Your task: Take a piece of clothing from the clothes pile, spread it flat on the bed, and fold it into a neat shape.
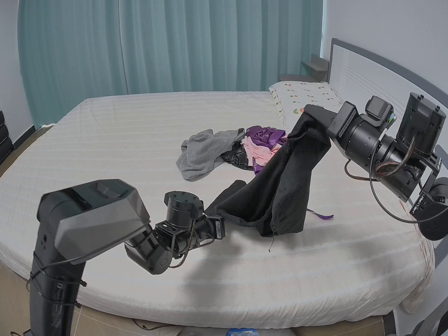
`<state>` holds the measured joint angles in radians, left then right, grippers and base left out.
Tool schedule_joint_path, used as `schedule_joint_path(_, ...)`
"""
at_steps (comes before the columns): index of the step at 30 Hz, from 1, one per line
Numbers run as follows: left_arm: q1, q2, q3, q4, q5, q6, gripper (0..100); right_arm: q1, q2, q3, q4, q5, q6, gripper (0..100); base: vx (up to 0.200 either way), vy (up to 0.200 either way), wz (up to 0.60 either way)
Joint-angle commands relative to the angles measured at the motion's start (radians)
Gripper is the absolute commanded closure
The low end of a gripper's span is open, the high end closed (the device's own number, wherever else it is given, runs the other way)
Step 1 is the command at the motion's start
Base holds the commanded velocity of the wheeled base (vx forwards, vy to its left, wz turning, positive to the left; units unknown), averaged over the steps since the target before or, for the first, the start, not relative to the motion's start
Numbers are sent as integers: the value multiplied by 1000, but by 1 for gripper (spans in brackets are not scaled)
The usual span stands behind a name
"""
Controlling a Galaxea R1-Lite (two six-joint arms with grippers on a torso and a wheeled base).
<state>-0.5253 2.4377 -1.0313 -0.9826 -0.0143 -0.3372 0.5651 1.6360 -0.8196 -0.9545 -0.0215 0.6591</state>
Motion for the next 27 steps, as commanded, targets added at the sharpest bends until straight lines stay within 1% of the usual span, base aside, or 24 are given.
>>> schedule_joint_path(1, 48, -247, 109, 31, -1, -13, 100, -45, 53, -29, 0, 12, 0, 100, 0, 0, 0)
schedule_joint_path(2, 51, -258, 111, 38, -1, -13, 100, -48, 54, -32, 0, 12, 0, 100, 0, 0, 0)
schedule_joint_path(4, 80, -365, 119, 113, -1, -34, 100, -77, 74, -69, -4, 12, 0, 100, 0, 0, 0)
schedule_joint_path(5, 80, -365, 119, 113, -1, -34, 100, -77, 74, -69, -4, 12, 0, 100, 0, 0, 0)
schedule_joint_path(7, 116, -496, 100, 217, -1, -86, 100, -110, 90, -133, 3, 12, -1, 100, 0, 0, 0)
schedule_joint_path(10, 162, -598, 62, 332, -3, -95, 100, -142, 114, -227, 5, 12, -1, 100, 0, 0, 0)
schedule_joint_path(12, 165, -603, 59, 337, -3, -95, 100, -143, 114, -233, 5, 12, -1, 100, 0, 0, 0)
schedule_joint_path(13, 208, -667, 2, 420, -6, -101, 100, -172, 131, -314, 5, 9, -1, 100, 0, 0, 0)
schedule_joint_path(15, 232, -701, -29, 447, -6, -117, 100, -188, 143, -345, 5, 3, -1, 100, 0, 0, 0)
schedule_joint_path(18, 245, -735, -38, 450, -4, -155, 100, -192, 159, -325, 5, 6, -1, 100, 0, 0, 0)
schedule_joint_path(21, 257, -747, -20, 452, -6, -164, 100, -192, 183, -279, -1, 8, 0, 100, 0, 0, 0)
schedule_joint_path(23, 257, -749, 46, 449, -7, -206, 100, -188, 206, -216, -4, 12, 2, 100, 0, 0, 0)
schedule_joint_path(24, 257, -749, 50, 449, -7, -207, 100, -186, 208, -211, -4, 12, 2, 100, 0, 0, 0)
schedule_joint_path(25, 245, -743, 94, 440, -7, -235, 100, -179, 219, -156, -12, 14, 4, 100, 0, 0, 0)
schedule_joint_path(27, 234, -727, 126, 435, -7, -243, 100, -175, 229, -118, -17, 17, 13, 100, 0, 0, 0)
